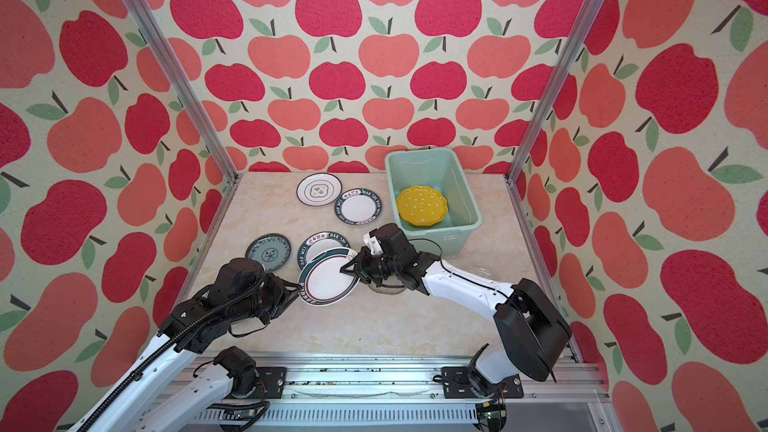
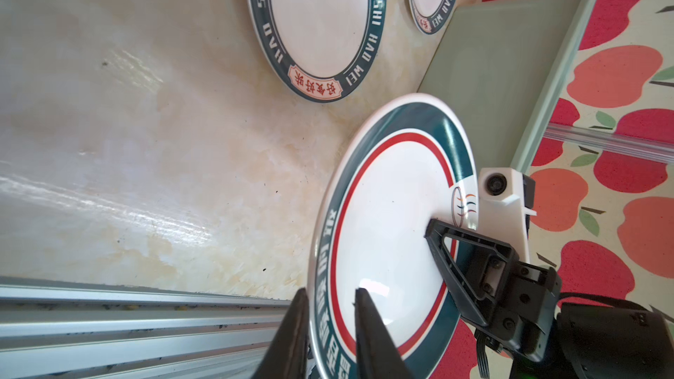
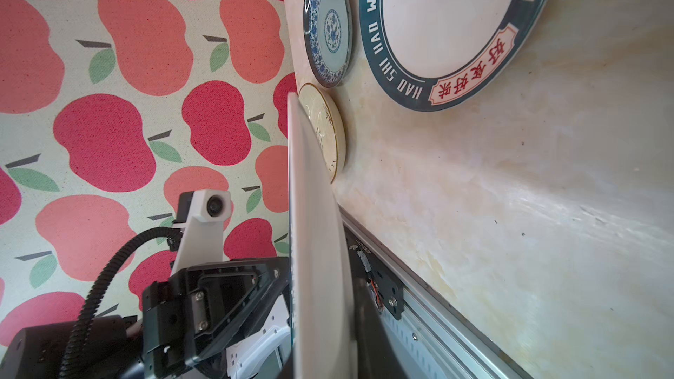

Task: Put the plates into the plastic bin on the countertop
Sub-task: 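Carry the upright plate toward the bin with the right gripper while the left withdraws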

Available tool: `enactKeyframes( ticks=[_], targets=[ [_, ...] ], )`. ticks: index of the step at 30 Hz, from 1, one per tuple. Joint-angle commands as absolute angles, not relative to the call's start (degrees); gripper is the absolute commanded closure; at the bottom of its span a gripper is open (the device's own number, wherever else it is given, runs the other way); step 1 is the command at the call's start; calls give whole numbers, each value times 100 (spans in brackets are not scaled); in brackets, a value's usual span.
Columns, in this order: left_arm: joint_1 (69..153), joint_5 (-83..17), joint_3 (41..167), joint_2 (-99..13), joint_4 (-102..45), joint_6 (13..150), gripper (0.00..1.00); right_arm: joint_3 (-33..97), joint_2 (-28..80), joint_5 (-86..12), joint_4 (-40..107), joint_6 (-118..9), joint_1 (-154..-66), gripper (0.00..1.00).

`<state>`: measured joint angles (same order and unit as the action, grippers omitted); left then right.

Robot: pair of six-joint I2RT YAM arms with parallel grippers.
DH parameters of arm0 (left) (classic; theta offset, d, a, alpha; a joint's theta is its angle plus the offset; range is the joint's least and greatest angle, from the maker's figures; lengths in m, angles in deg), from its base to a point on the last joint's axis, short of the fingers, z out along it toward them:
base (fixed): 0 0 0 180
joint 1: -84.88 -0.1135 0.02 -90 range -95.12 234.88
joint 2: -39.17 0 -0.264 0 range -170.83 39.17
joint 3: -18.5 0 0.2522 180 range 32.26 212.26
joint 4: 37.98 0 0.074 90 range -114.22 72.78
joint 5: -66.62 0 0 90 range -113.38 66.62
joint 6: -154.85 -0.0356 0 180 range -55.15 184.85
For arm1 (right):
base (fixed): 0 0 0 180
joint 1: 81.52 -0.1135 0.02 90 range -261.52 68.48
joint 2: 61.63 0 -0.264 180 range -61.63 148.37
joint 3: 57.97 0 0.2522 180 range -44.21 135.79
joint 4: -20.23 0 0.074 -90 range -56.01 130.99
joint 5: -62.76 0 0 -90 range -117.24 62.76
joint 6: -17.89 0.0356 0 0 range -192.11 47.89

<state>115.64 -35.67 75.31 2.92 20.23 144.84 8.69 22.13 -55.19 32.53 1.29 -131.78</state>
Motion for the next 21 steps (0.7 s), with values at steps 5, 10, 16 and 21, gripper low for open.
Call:
enactKeyframes(
  ticks=[5, 10, 16, 21],
  targets=[
    [11581, -3012, 8727, 434, 2882, 13935, 43, 1644, 1656, -5103, 4776, -539, -13087, 95],
    [11570, -2823, 9429, 243, 2885, 12839, 27, 2327, 1493, -4937, 5363, -653, -12728, 95],
    [11555, -3002, 9852, -241, 1907, 11574, 17, 3002, 1540, -4767, 5183, -104, -12185, 95],
    [11508, -3223, 9985, -701, 765, 10512, 10, 3302, 1747, -4623, 4564, 511, -11700, 94]
  ],
)
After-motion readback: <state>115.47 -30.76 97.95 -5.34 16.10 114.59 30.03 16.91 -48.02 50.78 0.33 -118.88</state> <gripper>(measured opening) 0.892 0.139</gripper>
